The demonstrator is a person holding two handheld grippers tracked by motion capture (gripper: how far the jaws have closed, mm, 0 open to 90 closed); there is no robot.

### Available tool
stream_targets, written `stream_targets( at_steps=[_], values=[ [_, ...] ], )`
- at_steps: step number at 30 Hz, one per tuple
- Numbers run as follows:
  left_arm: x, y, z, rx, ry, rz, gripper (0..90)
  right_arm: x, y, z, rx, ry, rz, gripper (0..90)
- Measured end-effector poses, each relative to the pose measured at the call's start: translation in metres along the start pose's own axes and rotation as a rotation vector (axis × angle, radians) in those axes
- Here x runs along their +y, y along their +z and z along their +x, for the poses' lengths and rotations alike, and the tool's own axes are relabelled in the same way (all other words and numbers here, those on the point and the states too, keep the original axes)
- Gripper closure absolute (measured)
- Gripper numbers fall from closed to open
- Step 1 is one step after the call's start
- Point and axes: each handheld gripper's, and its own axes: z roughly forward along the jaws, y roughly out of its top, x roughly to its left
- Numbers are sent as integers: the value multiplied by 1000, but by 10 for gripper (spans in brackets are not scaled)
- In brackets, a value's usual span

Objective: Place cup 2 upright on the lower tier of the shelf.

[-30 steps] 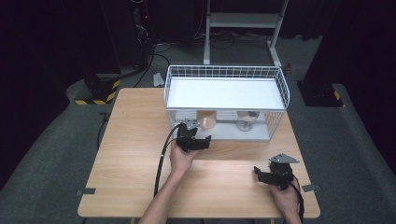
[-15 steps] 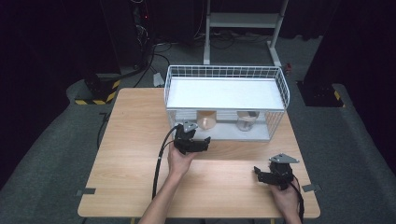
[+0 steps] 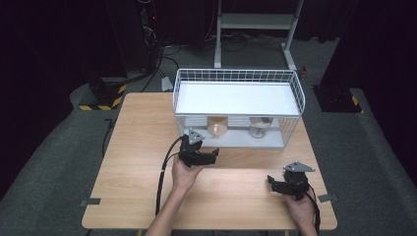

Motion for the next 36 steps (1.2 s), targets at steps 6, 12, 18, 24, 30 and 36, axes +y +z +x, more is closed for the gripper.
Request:
stream_targets(
  at_steps=[6,12,18,24,30,36],
  values=[
    [-4,-4,0,-12,2,6,168,0,0,0,0,2,0,194],
    [-7,-10,0,-25,-3,0,164,0,0,0,0,0,0,193],
    [-11,-15,1,-28,-10,0,158,0,0,0,0,0,0,193],
    [-15,-23,2,-27,-15,-7,157,0,0,0,0,0,0,193],
    [-20,-29,4,-28,-14,-11,157,0,0,0,0,0,0,193],
    [-24,-36,4,-21,-17,-27,158,0,0,0,0,2,-1,193]
  ],
)
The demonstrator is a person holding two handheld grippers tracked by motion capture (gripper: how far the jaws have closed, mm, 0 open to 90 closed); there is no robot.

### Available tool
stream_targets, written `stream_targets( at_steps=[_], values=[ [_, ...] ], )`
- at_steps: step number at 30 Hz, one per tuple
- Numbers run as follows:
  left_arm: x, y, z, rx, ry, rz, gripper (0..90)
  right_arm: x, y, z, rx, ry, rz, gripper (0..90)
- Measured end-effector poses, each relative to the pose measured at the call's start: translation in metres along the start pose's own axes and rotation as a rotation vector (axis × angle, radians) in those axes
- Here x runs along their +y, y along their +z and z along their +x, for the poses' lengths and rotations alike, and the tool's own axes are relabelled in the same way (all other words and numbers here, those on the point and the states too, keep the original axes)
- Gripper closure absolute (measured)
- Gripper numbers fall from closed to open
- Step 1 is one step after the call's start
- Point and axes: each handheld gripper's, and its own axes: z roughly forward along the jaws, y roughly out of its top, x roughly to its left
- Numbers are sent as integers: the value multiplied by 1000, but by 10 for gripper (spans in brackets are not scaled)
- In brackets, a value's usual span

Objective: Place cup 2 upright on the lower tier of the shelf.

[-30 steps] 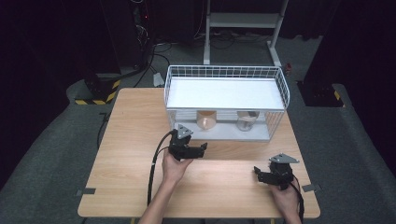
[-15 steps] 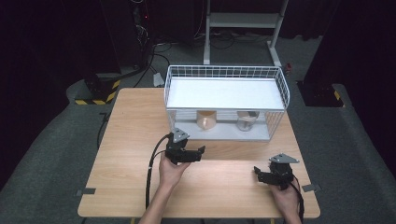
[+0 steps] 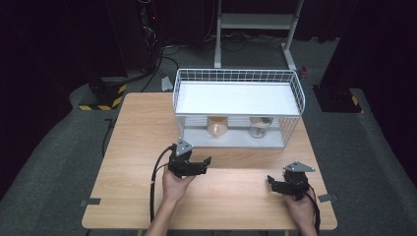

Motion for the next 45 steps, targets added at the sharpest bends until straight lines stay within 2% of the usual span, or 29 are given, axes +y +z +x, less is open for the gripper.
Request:
stream_targets(
  at_steps=[6,17,34,45],
  values=[
    [-2,-5,0,5,6,-3,154,0,0,0,0,0,0,193],
    [-8,-13,3,10,-16,-15,152,0,0,0,0,-1,0,194],
    [-20,-20,7,27,-13,4,149,0,0,0,0,-1,0,194],
    [-35,-23,12,42,-38,15,149,0,0,0,-1,-1,0,193]
  ],
)
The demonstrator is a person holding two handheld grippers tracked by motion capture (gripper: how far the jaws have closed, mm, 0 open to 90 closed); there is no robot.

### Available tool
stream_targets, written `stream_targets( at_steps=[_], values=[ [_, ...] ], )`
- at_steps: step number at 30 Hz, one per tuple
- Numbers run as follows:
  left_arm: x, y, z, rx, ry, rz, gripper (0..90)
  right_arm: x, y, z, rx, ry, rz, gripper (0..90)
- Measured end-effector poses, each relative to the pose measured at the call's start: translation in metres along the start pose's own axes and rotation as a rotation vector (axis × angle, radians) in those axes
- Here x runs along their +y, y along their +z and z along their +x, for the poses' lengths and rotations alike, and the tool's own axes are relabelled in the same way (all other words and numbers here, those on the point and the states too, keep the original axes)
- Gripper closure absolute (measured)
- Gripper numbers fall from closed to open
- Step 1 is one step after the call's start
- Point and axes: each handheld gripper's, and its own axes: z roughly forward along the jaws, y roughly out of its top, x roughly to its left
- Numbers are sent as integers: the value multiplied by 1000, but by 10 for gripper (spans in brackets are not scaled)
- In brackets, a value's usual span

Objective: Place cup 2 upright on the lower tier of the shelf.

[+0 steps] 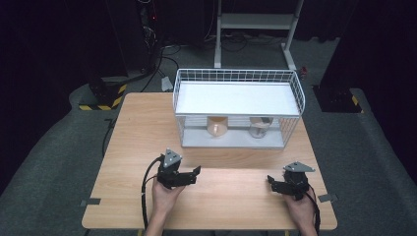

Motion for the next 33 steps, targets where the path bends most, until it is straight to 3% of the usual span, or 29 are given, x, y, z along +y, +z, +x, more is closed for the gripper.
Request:
stream_targets(
  at_steps=[16,33],
  values=[
    [-21,-1,9,25,-39,28,150,0,0,0,0,3,1,194],
    [-36,6,22,96,-56,74,151,0,0,0,0,1,1,193]
  ],
)
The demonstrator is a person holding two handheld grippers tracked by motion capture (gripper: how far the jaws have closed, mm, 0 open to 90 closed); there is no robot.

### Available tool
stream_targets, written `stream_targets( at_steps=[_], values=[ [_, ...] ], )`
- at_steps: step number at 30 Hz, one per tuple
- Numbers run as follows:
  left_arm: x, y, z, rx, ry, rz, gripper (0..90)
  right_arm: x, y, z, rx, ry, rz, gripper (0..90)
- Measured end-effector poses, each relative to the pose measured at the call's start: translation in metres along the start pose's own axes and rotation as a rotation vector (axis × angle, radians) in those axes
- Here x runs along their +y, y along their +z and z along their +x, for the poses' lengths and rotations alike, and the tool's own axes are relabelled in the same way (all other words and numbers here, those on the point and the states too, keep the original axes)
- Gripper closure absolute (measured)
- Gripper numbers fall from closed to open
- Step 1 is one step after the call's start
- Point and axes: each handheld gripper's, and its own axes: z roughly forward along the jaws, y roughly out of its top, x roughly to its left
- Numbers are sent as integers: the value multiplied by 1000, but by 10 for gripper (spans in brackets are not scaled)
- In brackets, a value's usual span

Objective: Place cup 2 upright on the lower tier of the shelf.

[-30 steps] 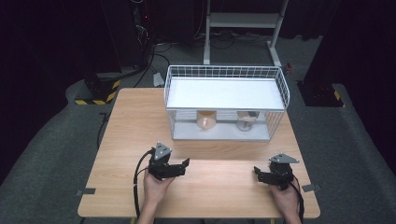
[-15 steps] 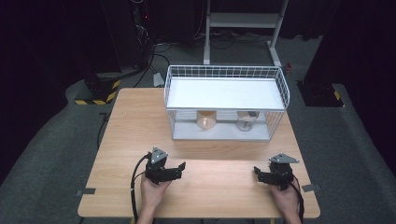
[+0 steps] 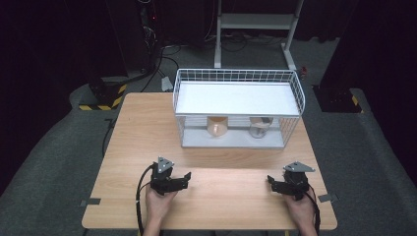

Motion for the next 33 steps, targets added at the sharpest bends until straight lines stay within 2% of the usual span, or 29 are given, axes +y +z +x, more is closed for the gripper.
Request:
stream_targets(
  at_steps=[3,9,12,20,27,33],
  values=[
    [-2,2,2,10,-1,10,151,0,0,0,0,0,0,193],
    [-5,7,7,71,23,38,151,0,0,0,0,0,0,193],
    [-9,9,11,77,0,48,152,0,0,0,1,-1,0,193],
    [-13,12,16,114,-7,62,152,0,0,0,1,-1,0,193],
    [-14,16,19,136,4,80,152,0,0,0,1,-1,0,193],
    [-15,18,19,160,18,72,152,0,0,0,1,-1,0,193]
  ],
)
